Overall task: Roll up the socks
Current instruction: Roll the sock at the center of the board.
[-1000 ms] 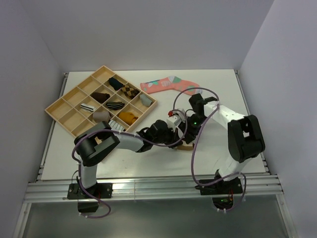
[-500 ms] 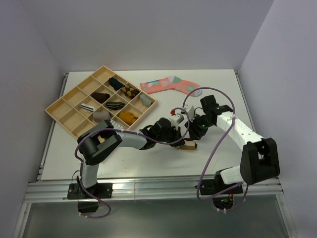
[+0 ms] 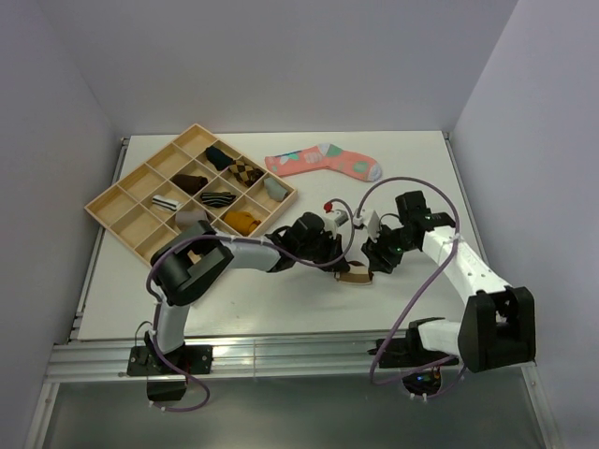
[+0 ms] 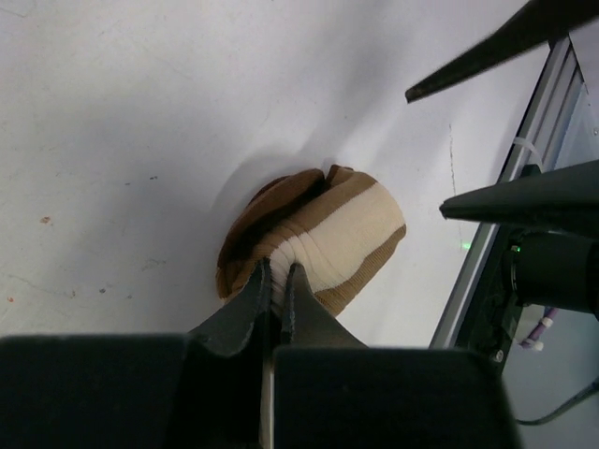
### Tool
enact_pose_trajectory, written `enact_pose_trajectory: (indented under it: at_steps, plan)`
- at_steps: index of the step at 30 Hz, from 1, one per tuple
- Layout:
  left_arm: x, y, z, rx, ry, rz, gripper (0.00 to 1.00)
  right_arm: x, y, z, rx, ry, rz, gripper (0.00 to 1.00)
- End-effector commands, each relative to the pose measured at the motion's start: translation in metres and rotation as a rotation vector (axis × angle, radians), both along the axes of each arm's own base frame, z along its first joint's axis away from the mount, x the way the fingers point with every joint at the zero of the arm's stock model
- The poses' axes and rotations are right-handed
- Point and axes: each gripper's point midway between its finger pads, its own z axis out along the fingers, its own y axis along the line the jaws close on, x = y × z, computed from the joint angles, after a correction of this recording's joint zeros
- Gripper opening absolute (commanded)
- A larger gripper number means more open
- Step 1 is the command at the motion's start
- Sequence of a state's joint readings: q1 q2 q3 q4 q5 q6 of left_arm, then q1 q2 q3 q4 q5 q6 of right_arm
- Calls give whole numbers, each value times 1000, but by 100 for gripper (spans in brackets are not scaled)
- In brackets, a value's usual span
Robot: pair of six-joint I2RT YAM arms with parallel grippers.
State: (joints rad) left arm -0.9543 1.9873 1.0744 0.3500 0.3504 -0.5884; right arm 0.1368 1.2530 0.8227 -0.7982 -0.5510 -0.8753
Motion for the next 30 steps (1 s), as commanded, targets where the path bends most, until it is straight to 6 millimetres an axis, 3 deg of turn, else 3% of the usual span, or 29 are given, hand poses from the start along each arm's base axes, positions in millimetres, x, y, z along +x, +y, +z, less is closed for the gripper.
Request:
enact_pose_trajectory:
  at_steps: [1,12,20,25,30]
  plan:
    - [-37,43,-67,248,214,-50,0,-9,1,3,-2,-83,125,56]
    - [-33,35,-59,240,296,-64,0,-18,-1,-6,-30,-198,258,62]
    - [-32,29,-61,231,312,-68,0,-29,11,-5,-19,-231,319,66]
    - [-34,31,-67,257,345,-67,0,-36,18,-15,-47,-235,358,67]
    - [-33,29,-66,251,349,-70,0,-31,23,-29,-105,-277,356,67]
